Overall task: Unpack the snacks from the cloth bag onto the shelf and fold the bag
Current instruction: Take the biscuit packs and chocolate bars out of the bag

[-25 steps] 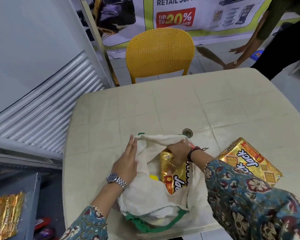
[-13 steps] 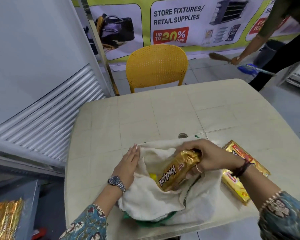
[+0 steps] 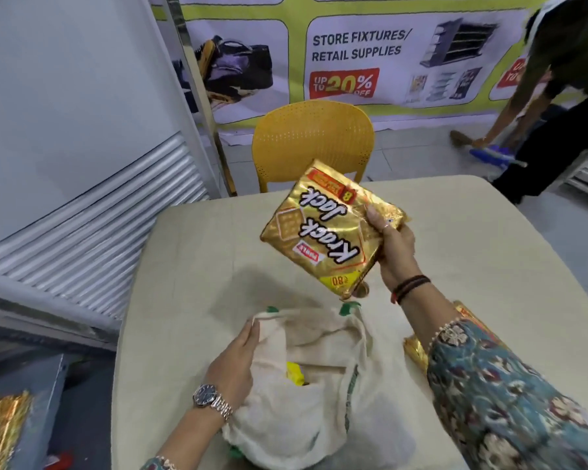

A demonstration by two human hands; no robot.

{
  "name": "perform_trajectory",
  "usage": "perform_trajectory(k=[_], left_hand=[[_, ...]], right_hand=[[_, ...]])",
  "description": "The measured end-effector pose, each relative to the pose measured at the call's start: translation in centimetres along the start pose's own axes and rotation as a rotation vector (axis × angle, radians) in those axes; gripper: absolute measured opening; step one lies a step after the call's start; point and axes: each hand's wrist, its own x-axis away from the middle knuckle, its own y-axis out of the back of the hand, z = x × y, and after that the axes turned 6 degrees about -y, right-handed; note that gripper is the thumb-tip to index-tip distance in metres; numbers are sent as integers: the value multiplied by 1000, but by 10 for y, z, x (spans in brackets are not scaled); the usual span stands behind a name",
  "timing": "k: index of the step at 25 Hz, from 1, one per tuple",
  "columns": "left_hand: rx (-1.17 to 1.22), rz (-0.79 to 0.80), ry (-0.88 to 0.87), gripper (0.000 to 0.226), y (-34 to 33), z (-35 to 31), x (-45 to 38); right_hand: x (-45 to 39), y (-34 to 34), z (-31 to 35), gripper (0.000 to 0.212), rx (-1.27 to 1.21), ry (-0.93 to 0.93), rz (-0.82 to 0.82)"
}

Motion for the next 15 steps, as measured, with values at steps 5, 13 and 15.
perform_trajectory(k=[5,13,15], left_hand=[[103,-101,-38,69,-16,18,6],[113,17,-57,54,-9,13,19],[115,43,58,58,-5,7,23]], right_hand=[[-65,-10,-58,63,-203,-259,-278],[-108,-8,-121,68,-303,-422,-348],[-120,4,-131,58,-227,-525,-278]])
